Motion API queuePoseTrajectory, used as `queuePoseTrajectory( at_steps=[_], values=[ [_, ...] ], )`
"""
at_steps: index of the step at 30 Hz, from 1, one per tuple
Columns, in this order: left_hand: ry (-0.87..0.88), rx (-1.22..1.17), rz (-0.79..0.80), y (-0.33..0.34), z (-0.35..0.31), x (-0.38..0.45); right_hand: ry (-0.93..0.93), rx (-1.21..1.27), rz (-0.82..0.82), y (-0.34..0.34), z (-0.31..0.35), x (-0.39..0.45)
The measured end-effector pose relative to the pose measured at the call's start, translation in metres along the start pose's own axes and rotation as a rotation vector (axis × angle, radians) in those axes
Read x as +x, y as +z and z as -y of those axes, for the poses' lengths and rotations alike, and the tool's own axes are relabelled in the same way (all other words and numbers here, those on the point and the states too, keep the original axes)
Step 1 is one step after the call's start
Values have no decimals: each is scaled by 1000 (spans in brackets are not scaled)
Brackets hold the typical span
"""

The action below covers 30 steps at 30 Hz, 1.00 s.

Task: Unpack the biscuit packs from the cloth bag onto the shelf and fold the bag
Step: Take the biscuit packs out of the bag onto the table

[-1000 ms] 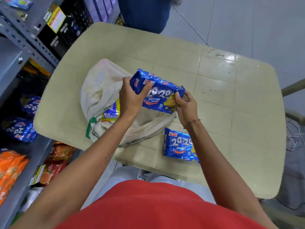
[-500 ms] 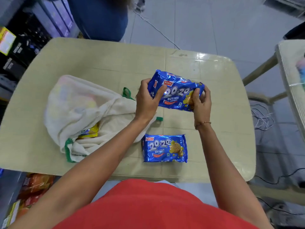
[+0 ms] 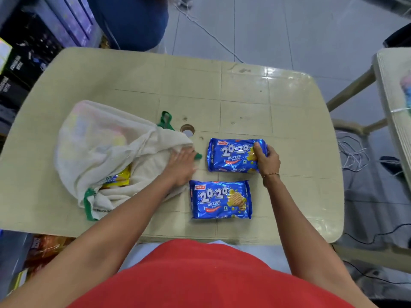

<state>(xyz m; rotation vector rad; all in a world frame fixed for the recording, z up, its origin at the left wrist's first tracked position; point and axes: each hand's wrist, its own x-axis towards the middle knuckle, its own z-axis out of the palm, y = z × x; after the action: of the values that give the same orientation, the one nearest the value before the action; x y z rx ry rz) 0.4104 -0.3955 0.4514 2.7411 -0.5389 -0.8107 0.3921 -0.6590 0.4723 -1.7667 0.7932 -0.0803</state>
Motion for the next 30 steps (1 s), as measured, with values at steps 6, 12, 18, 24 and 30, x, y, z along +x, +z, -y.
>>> queuePoseTrajectory(
  at_steps=[6, 12, 18, 24, 30],
  values=[
    [-194, 251, -117, -4, 53, -12, 35, -40, 108, 17, -11, -6],
    [-78, 66, -392, -9, 18, -14, 23, -174, 139, 28, -6, -2],
    [-215, -644, -233, -8, -31, -7, 106, -176, 185, 28, -7, -1],
    [-248, -721, -188, -10, -34, 1, 67, -72, 271, 15, -8, -10],
    [-222, -688, -296, -12, -21, -12, 51, -249, -12, 22, 0, -19]
  ],
)
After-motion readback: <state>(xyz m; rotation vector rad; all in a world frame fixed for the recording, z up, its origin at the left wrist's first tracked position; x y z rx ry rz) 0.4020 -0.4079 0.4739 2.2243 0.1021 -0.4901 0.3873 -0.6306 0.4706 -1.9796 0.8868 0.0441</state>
